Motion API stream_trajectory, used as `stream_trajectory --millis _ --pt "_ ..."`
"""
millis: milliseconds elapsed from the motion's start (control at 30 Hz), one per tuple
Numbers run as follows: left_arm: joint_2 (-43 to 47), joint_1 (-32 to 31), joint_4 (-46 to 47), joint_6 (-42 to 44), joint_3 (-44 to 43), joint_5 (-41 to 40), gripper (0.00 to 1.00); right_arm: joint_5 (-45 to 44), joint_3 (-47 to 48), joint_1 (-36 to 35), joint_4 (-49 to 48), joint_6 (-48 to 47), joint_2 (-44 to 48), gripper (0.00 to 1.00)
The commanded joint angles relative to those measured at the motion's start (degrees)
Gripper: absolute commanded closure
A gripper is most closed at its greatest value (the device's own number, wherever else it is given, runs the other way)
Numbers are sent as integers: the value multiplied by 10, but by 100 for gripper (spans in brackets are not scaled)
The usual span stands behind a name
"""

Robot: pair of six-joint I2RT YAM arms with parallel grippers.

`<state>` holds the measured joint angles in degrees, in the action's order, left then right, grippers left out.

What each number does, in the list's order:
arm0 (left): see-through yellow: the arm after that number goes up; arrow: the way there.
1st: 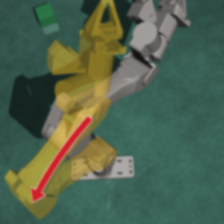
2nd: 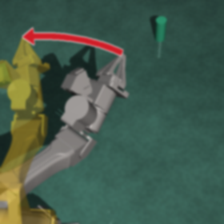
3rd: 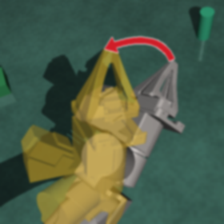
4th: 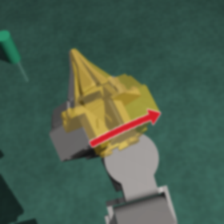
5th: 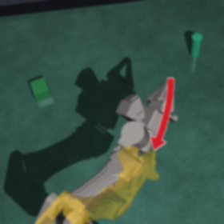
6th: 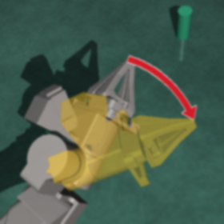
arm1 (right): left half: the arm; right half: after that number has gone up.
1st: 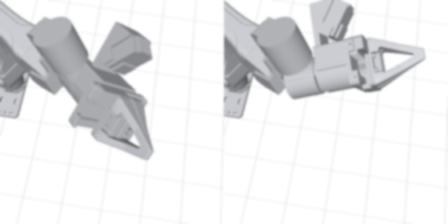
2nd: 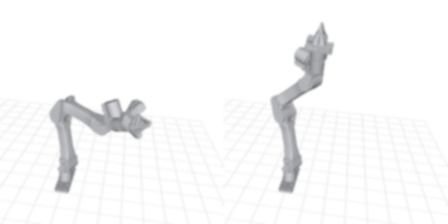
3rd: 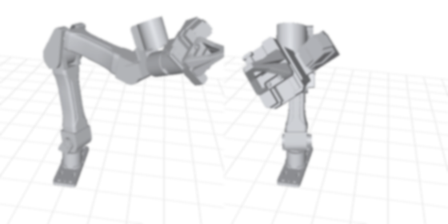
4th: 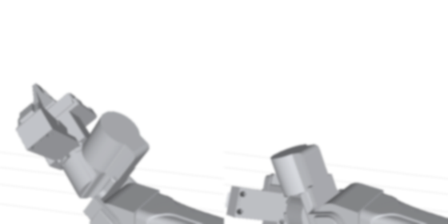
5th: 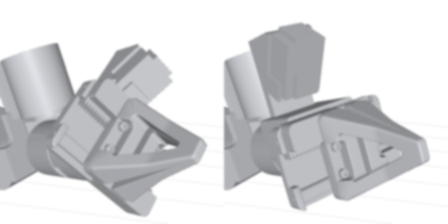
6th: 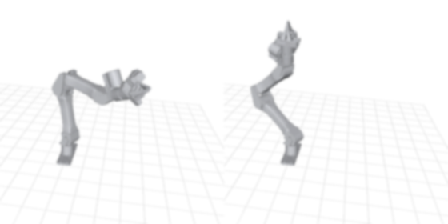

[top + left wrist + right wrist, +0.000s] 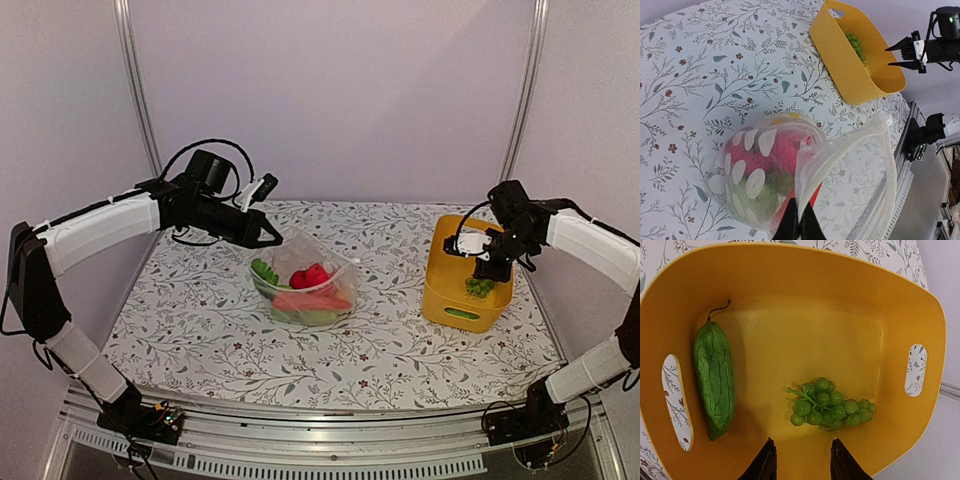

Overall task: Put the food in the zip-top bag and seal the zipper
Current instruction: Pick up the fake fruit from the bin.

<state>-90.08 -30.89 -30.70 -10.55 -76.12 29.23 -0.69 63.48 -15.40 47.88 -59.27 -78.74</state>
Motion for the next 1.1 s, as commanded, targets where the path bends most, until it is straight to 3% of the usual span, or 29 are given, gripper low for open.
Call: stream_trajectory --millis 0,400,1067 --pt "1 -3 13 2 1 -1 100 -40 -26 0 -53 -67 -24 64" --pt "0 -2 12 4 1 -4 100 -80 -100 0 -174 -147 -81 61" --pt "0 -2 9 8 0 -2 100 -96 -101 1 -224 -174 -169 53"
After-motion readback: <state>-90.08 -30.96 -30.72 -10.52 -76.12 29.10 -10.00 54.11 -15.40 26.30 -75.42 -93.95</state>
